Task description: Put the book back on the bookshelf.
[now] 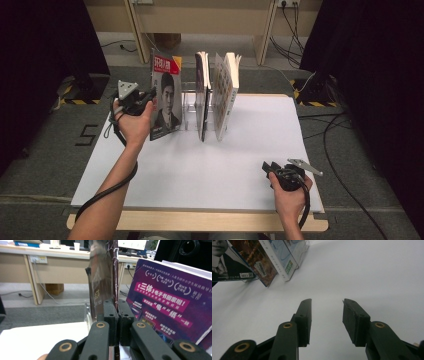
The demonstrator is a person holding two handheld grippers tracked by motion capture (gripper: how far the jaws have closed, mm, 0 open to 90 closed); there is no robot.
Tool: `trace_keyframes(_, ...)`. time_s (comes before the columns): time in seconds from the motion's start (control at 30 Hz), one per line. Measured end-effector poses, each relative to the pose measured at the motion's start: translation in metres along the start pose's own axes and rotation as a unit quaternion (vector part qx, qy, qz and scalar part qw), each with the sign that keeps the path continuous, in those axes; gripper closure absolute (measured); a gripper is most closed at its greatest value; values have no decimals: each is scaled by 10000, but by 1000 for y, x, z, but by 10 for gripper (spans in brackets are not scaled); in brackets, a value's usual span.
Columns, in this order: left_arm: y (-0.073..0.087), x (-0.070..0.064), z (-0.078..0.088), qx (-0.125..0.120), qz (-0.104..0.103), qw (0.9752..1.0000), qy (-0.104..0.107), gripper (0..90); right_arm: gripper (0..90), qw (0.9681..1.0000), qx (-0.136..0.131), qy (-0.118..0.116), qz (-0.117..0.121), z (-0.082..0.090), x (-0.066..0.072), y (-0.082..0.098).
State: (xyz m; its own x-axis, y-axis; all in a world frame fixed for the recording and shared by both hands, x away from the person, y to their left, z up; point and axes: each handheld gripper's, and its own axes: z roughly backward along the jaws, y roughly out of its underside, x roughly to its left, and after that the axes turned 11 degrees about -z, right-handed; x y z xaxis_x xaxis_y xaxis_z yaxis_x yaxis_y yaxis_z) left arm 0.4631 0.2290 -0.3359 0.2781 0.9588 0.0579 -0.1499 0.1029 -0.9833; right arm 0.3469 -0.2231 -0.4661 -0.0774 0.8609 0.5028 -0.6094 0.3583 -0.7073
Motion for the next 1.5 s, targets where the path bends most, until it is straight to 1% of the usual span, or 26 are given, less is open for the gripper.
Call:
trace_keyframes(0.07,7,2,7,-77,-112,9999,-21,864,598,10000,19,-5,-9,0,0,0)
trace_keyframes(0.13,17,3,14,-95,-106,9999,25,864,598,10000,14,-6,4,0,1,1)
trace_keyframes(0.23,31,1,23,-83,-186,9998,77,863,598,10000,35,-10,30,-1,2,1)
trace_keyframes(0.3,40,2,30,-94,-158,9998,22,862,598,10000,58,-15,9,-2,4,2)
trace_keyframes(0.33,50,2,37,-127,-110,9999,32,862,598,10000,72,-27,7,-2,5,2)
trace_keyframes(0.37,50,2,37,-127,-110,9999,32,862,598,10000,72,-27,7,-2,5,2)
trace_keyframes(0.5,60,-2,51,-163,-210,9996,79,861,598,9999,87,-22,46,-3,6,3)
trace_keyframes(0.6,64,-2,58,-141,-170,9997,55,859,598,9999,111,-34,37,-3,6,4)
trace_keyframes(0.67,67,-1,62,-112,-96,9999,61,857,598,9999,93,-32,33,-2,7,3)
trace_keyframes(0.73,70,-1,67,-54,-76,9999,73,853,597,10000,80,-19,52,-2,6,3)
trace_keyframes(0.8,72,-2,70,26,-38,9999,122,846,597,10000,85,-18,19,-2,6,3)
trace_keyframes(0.83,72,-1,72,63,-7,9999,142,839,597,10000,96,-19,13,-2,5,2)
trace_keyframes(0.9,72,3,74,92,177,9996,216,814,596,9999,106,-25,-2,-2,6,3)
trace_keyframes(0.93,71,5,75,83,232,9994,226,803,597,9999,114,-18,-17,-2,6,3)
trace_keyframes(0.97,70,7,75,92,234,9994,218,796,596,9999,120,-19,-34,-2,6,3)
trace_keyframes(1.03,68,11,75,104,256,9994,225,763,596,9999,129,-17,12,-3,6,3)
trace_keyframes(1.1,64,14,72,136,291,9990,312,687,595,9999,149,-14,43,-4,6,4)
trace_keyframes(1.13,62,15,70,149,312,9989,326,636,594,9999,163,-23,4,-4,6,4)
trace_keyframes(1.17,60,17,67,117,307,9991,273,600,593,9998,173,-21,-10,-5,6,4)
trace_keyframes(1.2,58,18,65,112,264,9993,220,536,592,9998,187,-19,1,-5,5,4)
trace_keyframes(1.23,54,21,60,159,215,9995,178,536,592,9998,187,-19,1,-5,5,4)
trace_keyframes(1.27,51,24,56,193,248,9994,167,514,591,9998,191,-21,3,-5,5,4)
trace_keyframes(1.33,47,29,50,227,250,9993,190,542,590,9998,200,-18,-3,-5,4,4)
trace_keyframes(1.4,44,33,48,244,215,9993,181,640,589,9998,217,-12,-20,-4,4,4)
trace_keyframes(1.43,43,34,48,257,214,9993,195,671,588,9997,231,-13,-70,-4,5,4)
trace_keyframes(1.5,43,35,49,244,194,9992,264,740,588,9997,240,-7,-34,-5,3,4)
